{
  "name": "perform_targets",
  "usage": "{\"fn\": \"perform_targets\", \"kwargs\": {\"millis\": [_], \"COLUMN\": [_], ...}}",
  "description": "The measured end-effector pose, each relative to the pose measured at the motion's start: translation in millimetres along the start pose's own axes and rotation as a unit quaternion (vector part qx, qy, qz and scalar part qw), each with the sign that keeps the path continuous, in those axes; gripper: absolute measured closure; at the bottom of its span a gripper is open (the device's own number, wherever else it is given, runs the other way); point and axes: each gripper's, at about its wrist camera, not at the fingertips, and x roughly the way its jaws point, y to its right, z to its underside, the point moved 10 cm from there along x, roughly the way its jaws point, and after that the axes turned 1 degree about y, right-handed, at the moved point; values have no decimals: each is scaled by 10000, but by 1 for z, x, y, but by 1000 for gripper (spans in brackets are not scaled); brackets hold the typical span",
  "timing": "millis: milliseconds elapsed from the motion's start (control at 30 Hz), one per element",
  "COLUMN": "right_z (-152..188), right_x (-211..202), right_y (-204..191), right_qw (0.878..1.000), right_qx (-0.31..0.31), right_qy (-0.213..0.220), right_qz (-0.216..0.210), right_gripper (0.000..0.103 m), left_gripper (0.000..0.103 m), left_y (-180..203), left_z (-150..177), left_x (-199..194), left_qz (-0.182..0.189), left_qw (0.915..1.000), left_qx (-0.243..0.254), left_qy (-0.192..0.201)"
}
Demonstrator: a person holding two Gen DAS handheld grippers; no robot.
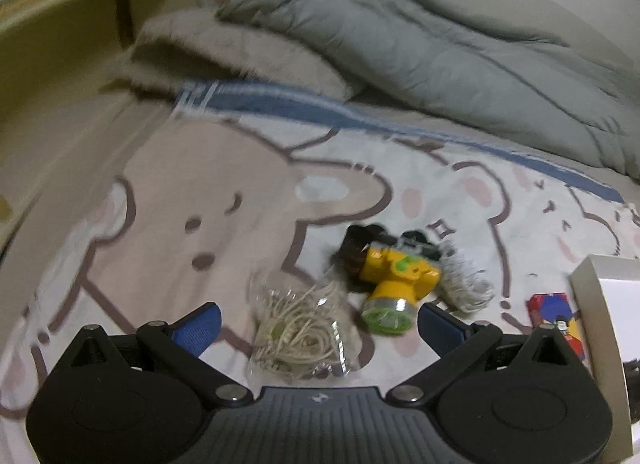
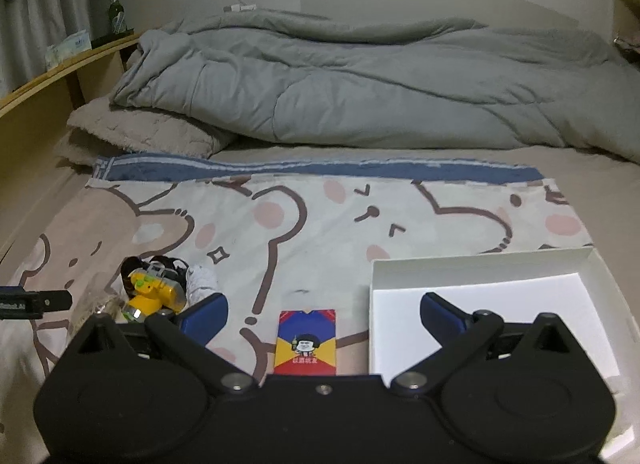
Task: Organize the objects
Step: 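Move both grippers toward the cable bag and the card box, then grasp the clear cable bag with the left gripper while the right grasps the card box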
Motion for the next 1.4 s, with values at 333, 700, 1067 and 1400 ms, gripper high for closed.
{"fn": "perform_targets", "kwargs": {"millis": [333, 700, 1067, 1400], "right_z": [10, 27, 52, 66], "right_x": [26, 62, 93, 109], "right_y": [7, -12, -8, -11], "right_qw": [9990, 9947, 9881, 9882], "right_qx": [360, 389, 449, 47], "right_qy": [-213, -784, -1416, -1520], "right_qz": [152, -536, -397, -204], "right_gripper": [0, 26, 49, 46], "left_gripper": [9, 27, 35, 35], "left_y": [-17, -13, -13, -5], "left_z": [7, 21, 41, 71], "left_x": [43, 71, 53, 27], "left_qz": [-92, -87, 260, 646], "left_qw": [9964, 9970, 9976, 9934], "left_qx": [-776, -579, -108, 196], "left_qy": [-329, -510, -627, -931]}}
